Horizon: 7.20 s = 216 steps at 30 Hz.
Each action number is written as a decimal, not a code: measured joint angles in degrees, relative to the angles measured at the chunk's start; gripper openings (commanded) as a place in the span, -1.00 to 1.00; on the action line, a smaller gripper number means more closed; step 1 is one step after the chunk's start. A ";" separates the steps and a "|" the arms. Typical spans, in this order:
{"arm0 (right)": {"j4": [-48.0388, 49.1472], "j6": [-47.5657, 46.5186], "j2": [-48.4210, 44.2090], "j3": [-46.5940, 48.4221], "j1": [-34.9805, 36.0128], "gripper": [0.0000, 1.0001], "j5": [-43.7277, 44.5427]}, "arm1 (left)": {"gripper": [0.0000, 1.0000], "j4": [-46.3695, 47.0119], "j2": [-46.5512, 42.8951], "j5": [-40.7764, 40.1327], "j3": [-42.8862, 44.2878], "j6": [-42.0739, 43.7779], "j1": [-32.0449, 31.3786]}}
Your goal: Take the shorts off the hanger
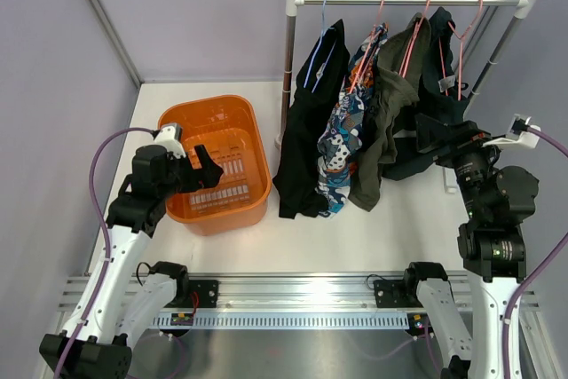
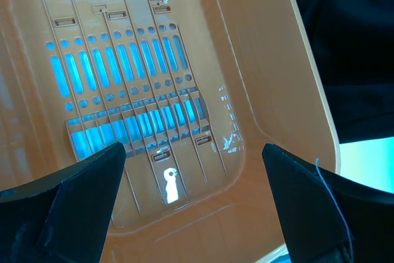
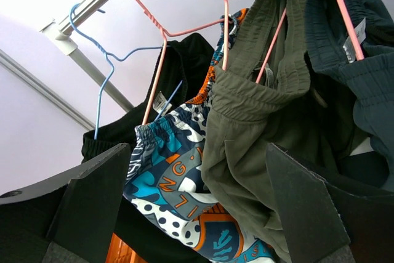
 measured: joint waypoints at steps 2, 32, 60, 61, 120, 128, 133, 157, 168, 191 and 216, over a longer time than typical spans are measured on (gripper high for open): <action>-0.59 -0.59 -0.04 0.37 0.00 0.99 0.66 | 0.98 0.00 0.00 0.48 0.00 0.00 0.00; -14.12 -15.04 44.33 43.36 -7.23 0.88 13.60 | 0.98 0.48 -1.95 2.91 0.00 0.00 -1.75; -9.64 -16.65 57.05 49.72 -8.22 0.13 7.87 | 0.98 0.57 -2.95 2.91 0.00 0.02 -2.16; -9.64 -16.65 57.31 49.75 -8.22 0.12 7.63 | 0.98 0.57 -2.95 2.91 0.00 0.02 -2.16; -11.32 -20.76 61.83 55.15 -4.42 -1.00 13.20 | 0.98 0.57 -3.32 3.56 0.00 0.22 -2.16; -19.21 -21.53 60.06 58.88 -2.34 -1.00 19.32 | 0.98 0.57 -3.28 3.96 0.00 0.22 -2.16; -21.24 -21.51 52.61 55.76 -2.27 -1.00 22.12 | 0.98 0.63 -2.97 4.17 0.00 0.22 -2.16; -37.13 -14.56 24.48 20.65 18.36 -1.00 15.72 | 0.98 4.72 4.98 13.79 3.74 -0.26 -4.15; -42.99 -8.33 9.73 11.34 29.90 -1.00 9.79 | 0.98 6.62 7.06 15.82 5.51 -0.20 -14.99; -40.57 -6.99 28.46 21.44 54.53 -1.00 13.33 | 0.87 8.72 22.40 -10.82 12.28 -0.76 -52.19; -40.54 -7.87 30.86 26.34 56.33 -1.00 15.06 | -1.00 6.05 27.15 -26.08 17.22 -2.34 -53.22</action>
